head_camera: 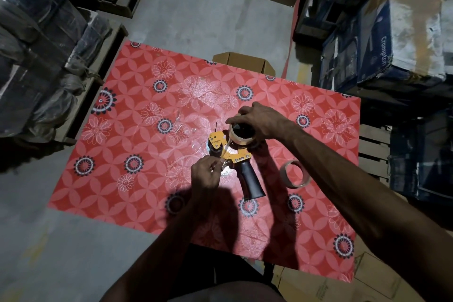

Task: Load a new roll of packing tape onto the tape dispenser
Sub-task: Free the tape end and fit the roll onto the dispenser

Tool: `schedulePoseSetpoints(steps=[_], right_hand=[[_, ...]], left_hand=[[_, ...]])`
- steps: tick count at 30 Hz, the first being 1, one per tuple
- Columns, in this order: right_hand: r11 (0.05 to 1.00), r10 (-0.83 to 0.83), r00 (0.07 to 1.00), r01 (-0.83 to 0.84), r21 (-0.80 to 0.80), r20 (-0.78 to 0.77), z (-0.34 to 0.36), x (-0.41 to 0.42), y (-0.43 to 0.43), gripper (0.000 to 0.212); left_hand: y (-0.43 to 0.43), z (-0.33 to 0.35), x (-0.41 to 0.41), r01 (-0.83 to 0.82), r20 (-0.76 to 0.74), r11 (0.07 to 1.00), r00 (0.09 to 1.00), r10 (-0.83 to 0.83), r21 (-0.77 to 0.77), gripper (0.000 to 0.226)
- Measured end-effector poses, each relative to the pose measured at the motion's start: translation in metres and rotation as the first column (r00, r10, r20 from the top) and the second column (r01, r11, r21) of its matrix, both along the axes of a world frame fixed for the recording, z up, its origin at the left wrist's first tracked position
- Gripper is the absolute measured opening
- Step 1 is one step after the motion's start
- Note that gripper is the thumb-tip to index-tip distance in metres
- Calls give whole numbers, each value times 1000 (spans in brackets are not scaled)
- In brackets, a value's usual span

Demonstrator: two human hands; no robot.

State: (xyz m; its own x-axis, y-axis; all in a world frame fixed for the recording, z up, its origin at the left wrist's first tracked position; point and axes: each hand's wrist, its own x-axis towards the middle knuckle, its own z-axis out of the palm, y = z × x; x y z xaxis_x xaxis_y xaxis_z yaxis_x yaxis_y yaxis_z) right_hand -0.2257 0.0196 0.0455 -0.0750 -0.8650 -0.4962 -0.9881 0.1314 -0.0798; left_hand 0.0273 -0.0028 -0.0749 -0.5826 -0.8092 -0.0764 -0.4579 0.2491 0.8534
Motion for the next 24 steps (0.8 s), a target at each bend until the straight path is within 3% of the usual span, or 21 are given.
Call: schedulePoseSetpoints(steps=[11, 17, 24], right_hand=[[997, 55, 996, -58, -45, -70, -11, 2, 3, 96], [999, -32, 998, 31, 30, 56, -22, 2, 0, 104], [989, -142, 981, 146, -20, 136, -41, 11, 7, 97]], left_hand=[[-1, -5, 1, 17, 14, 1000, 1000, -17, -3, 23], [-5, 2, -1, 59, 33, 998, 998, -58, -29, 21], [-10, -5, 0, 14, 75, 1000, 997, -14, -9, 23]])
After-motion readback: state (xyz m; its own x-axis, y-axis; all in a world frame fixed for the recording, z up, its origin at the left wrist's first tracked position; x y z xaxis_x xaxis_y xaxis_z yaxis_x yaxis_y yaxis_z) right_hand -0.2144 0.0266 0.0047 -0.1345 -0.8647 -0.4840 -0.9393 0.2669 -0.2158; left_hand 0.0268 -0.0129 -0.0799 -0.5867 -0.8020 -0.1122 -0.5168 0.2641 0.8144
